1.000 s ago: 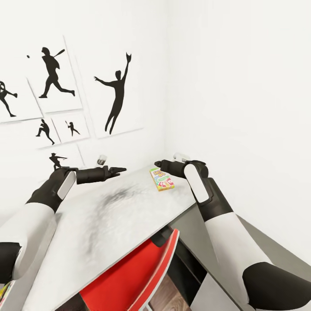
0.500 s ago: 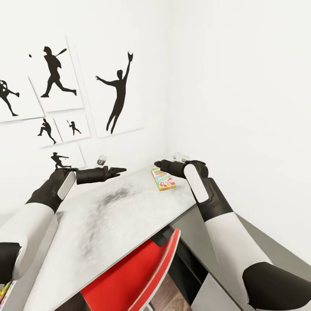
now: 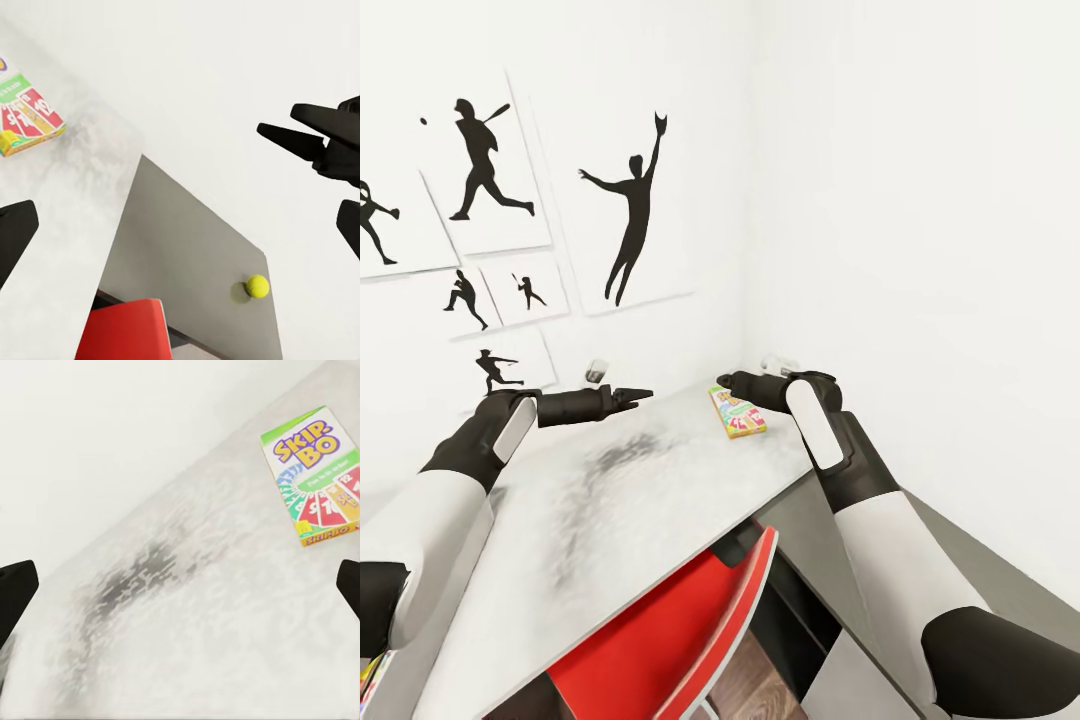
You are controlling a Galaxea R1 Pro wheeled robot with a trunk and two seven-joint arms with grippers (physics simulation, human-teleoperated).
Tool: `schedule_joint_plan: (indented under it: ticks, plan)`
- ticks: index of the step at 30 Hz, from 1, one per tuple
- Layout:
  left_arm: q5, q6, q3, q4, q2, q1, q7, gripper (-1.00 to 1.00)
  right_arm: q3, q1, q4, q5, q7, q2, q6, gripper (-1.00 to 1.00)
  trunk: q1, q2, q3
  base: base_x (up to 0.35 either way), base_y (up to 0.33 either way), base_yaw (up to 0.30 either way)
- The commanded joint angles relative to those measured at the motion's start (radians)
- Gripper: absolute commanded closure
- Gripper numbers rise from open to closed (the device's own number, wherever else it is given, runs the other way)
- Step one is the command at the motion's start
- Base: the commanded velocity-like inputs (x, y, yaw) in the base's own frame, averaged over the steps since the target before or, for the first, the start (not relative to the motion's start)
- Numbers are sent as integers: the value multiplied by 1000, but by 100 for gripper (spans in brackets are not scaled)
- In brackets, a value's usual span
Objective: Put all the toys in the child's room - the three board games (two on the bed and one on the table), the two jigsaw puzzles on the table, and the tennis ball on the table - inside the toy box on the table in the child's room.
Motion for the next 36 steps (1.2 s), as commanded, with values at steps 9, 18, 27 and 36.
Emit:
schedule_joint_plan:
  ticks: [9, 18, 27, 36]
  plan:
    - [8, 7, -2, 0, 2, -1, -4, -100, 3, -1, -8, -9, -13, 0, 16, -100, 1, -2, -2, 0, 0, 0]
    - [8, 20, 10, 0, 4, -1, -6, -100, 5, -48, 25, -10, -120, 0, 51, -100, 1, -2, -2, 0, 0, 0]
    - [8, 59, 13, 0, 5, -9, 2, -100, 5, -271, 236, -41, -187, 0, 59, -100, 1, -2, -2, 0, 0, 0]
    - [9, 104, 13, -4, 20, -42, 6, -100, 5, -462, 413, -46, -196, 0, 64, -100, 1, -2, -2, 0, 0, 0]
